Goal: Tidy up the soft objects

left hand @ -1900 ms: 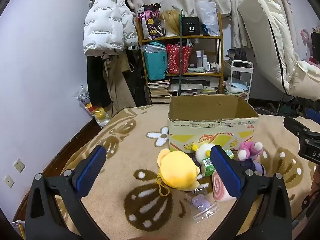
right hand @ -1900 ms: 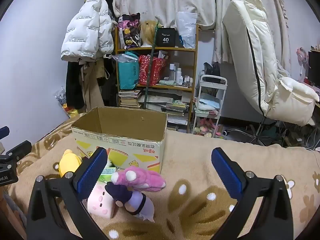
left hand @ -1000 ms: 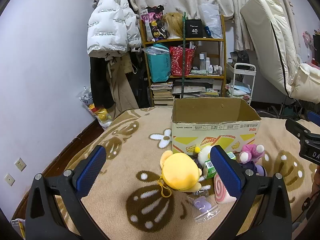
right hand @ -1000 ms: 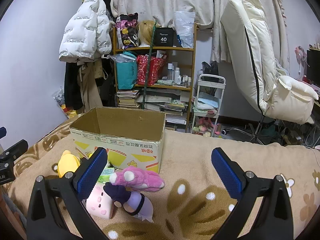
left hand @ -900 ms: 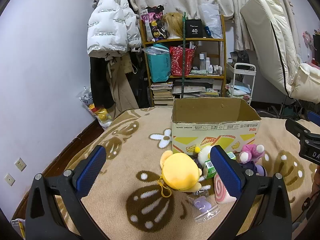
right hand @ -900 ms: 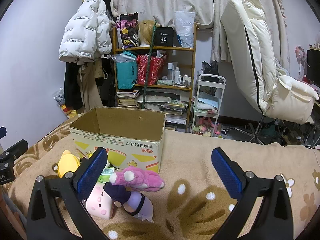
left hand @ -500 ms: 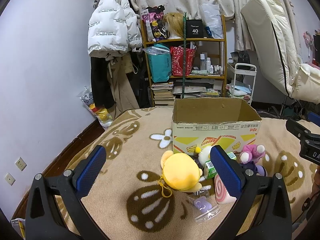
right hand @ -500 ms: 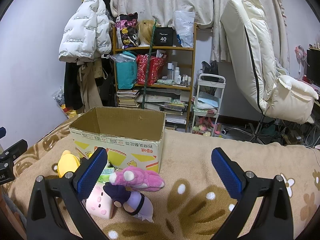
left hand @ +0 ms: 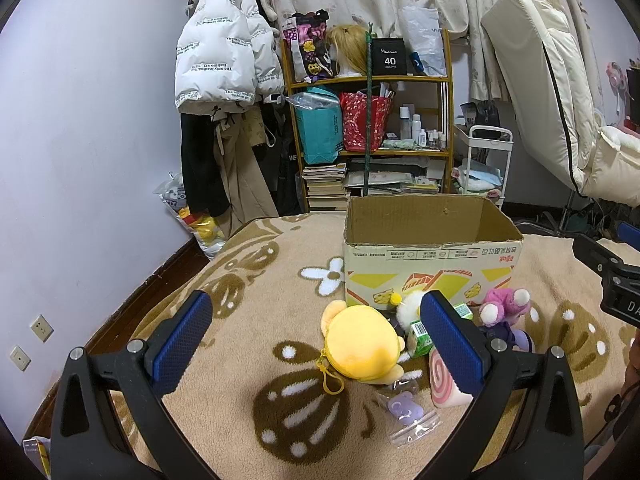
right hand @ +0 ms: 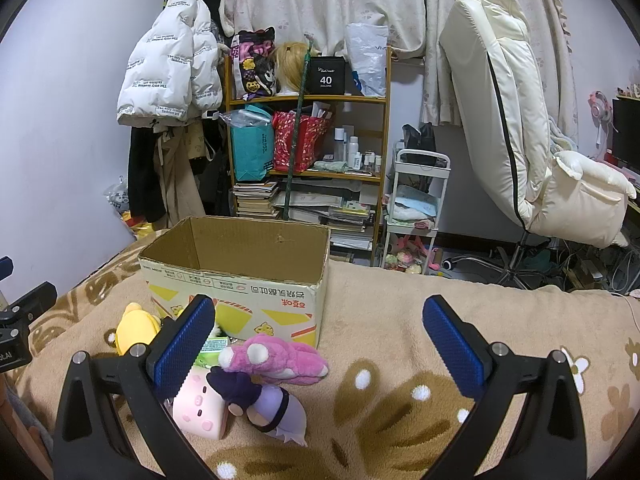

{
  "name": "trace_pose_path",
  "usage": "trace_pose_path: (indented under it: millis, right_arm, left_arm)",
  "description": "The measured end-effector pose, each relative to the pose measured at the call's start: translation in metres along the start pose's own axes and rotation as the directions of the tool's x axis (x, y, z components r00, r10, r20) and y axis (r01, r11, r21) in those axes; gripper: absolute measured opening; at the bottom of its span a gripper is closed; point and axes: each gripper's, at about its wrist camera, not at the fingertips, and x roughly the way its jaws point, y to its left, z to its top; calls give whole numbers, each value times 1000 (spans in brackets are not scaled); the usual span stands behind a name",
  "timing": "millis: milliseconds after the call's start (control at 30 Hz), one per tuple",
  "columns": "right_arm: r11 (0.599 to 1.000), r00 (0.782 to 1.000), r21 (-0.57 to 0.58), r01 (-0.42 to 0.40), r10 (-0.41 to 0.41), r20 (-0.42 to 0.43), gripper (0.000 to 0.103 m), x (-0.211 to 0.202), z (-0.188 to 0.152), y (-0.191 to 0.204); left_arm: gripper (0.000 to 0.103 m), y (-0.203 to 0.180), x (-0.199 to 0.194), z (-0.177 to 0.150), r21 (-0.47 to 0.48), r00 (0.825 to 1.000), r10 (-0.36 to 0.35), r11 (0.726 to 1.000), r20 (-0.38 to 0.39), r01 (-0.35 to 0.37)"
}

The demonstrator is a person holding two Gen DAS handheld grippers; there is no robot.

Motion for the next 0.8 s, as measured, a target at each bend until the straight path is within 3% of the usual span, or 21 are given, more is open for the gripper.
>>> trace_pose_path:
  millis: [800]
  right_arm:
    - [1000,1000,2,1,-1,1,103,0,1,0]
  left_arm:
    - [103,1,0,0,1,1000,-1,1000,0,1]
